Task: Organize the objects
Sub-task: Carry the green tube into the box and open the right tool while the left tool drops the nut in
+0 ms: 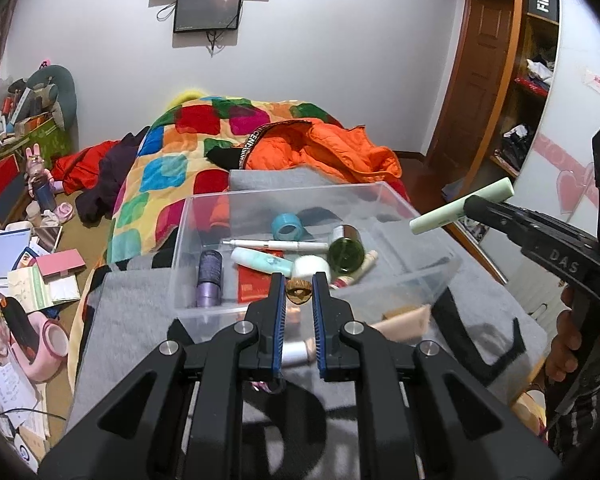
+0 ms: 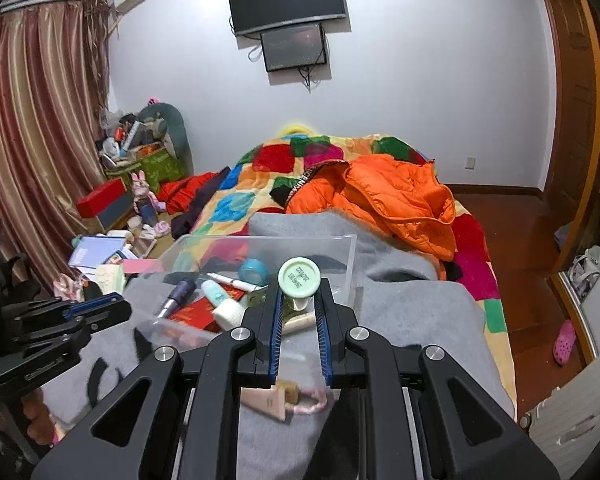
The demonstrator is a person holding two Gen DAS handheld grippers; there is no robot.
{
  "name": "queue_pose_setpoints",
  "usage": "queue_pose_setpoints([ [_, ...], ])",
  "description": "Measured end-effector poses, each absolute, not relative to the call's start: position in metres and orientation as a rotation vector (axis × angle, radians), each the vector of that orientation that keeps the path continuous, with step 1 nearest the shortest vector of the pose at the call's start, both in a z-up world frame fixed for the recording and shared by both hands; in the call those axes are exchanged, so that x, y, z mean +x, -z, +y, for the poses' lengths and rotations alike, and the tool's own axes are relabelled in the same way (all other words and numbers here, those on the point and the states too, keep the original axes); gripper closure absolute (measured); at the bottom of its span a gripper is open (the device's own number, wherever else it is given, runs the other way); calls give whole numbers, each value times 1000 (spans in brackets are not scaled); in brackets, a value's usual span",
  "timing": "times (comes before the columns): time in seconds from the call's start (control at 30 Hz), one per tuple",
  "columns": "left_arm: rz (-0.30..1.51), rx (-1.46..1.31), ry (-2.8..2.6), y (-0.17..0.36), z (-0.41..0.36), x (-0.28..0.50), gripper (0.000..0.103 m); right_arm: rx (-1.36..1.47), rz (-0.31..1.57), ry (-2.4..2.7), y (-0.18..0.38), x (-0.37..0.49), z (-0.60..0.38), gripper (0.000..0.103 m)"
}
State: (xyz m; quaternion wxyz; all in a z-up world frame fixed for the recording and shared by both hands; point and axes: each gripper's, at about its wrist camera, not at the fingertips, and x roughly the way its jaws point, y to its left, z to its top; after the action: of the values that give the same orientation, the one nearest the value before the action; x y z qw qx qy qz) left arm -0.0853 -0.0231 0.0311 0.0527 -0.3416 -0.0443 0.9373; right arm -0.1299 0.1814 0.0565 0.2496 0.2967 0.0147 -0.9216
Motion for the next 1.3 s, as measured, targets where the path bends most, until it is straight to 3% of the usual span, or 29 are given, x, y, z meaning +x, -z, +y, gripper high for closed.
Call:
queue_pose_setpoints([
  [0.3,-163,-1129,-2838,-13,-32,-124,91,845,270,2540,-33,-157,143,89],
  [0.63,-186,-1210,-2797,5,-32,-146,90,880,291,2441,-21,-157,116,89],
  [0.7,-193,-1215,-2793,6,-32,-146,86,875,300,2421,-22,-153,111,88],
  [0.8,-199,-1207,-2791,4,-32,-142,70,876,306,2400,-21,-150,105,80],
  [1.3,-121,-1109,-2814,-20,-19,-106,40,890,223,2360,-26,-131,134,59],
])
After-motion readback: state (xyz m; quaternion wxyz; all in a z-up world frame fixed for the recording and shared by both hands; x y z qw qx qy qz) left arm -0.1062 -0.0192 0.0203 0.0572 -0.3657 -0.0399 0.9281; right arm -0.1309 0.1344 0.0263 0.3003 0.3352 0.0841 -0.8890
